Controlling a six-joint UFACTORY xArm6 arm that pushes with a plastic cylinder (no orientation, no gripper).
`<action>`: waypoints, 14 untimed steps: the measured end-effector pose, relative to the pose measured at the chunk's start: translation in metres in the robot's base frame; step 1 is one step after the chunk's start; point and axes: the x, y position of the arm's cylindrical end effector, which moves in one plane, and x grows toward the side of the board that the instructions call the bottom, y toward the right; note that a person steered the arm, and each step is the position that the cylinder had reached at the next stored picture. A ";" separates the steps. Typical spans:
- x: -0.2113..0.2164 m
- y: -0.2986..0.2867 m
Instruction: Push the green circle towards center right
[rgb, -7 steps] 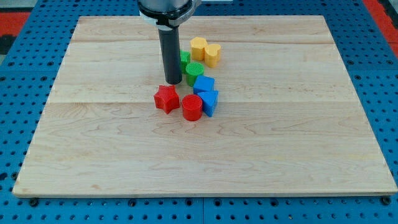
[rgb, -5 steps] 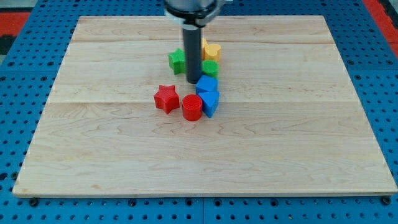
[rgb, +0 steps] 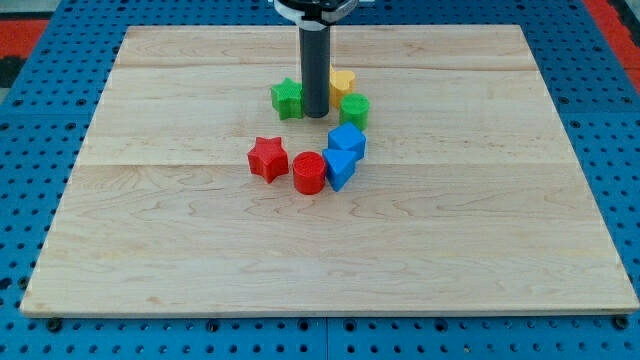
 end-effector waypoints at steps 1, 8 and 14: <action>0.000 0.000; 0.021 0.091; 0.045 0.082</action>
